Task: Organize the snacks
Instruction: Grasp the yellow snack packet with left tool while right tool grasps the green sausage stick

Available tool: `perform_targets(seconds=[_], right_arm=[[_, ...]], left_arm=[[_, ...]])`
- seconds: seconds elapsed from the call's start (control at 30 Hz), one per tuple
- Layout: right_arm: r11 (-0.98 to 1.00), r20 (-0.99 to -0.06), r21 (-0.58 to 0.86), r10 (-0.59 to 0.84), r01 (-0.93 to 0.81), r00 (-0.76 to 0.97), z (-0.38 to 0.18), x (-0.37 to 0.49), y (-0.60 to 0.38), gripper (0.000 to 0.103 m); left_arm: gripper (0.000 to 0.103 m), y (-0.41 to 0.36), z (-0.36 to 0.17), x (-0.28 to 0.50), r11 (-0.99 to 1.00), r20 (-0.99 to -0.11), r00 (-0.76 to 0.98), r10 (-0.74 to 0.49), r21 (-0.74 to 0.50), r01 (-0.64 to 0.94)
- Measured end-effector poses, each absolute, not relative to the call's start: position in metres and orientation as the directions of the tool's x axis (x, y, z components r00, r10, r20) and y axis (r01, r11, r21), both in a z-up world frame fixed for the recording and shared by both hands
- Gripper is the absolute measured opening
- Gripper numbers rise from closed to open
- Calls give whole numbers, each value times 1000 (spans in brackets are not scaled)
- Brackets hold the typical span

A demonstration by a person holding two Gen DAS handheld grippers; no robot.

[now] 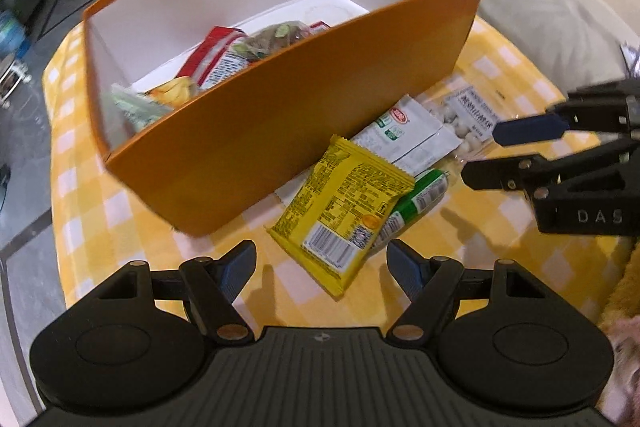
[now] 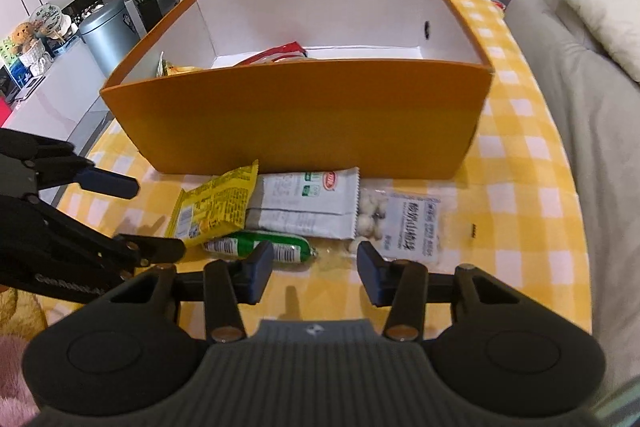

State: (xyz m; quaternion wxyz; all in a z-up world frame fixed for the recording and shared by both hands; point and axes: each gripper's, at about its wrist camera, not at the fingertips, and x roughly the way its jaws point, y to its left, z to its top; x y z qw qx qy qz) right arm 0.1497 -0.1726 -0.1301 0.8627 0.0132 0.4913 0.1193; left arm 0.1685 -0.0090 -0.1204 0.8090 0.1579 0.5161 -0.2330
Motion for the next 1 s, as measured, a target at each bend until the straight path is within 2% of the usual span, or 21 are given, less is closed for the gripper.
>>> perform_targets(seconds=[0.1, 0.37, 0.4, 0.6, 0.67, 0.8, 0.87, 0.93, 1.0], right_arm=[[970, -849, 149, 225, -193, 478, -134, 158, -172, 35], [971, -860, 159, 224, -176, 459, -141, 176, -170, 34], [971, -860, 161, 226, -177, 457, -141, 178, -169, 34], [971, -866, 158, 223, -178, 448, -146, 179, -168, 34], [973, -867, 157, 218, -170, 448, -147, 179, -169, 34], [974, -871, 144, 208, -174, 445, -148, 178, -169, 34], [974, -871, 143, 207, -174, 445, -149, 176, -170, 34], [974, -871, 146, 211, -175, 444, -148, 174, -169, 34], [973, -870, 147, 213, -178, 446, -147, 171, -168, 34]], left_arm=[[87, -11, -127, 176, 816, -915, 338, -220, 17, 577], [88, -18, -138, 196, 780, -913, 294, -281, -39, 625], [91, -18, -140, 198, 777, -914, 284, -290, -52, 627], [93, -16, -146, 209, 794, -906, 240, -350, -150, 590], [90, -15, -147, 209, 797, -903, 236, -360, -166, 581], [75, -9, -143, 207, 815, -899, 229, -372, -199, 544], [73, -5, -140, 204, 836, -901, 232, -367, -210, 506], [66, -2, -134, 198, 862, -904, 250, -346, -201, 466], [66, 2, -128, 193, 890, -908, 275, -316, -183, 418]])
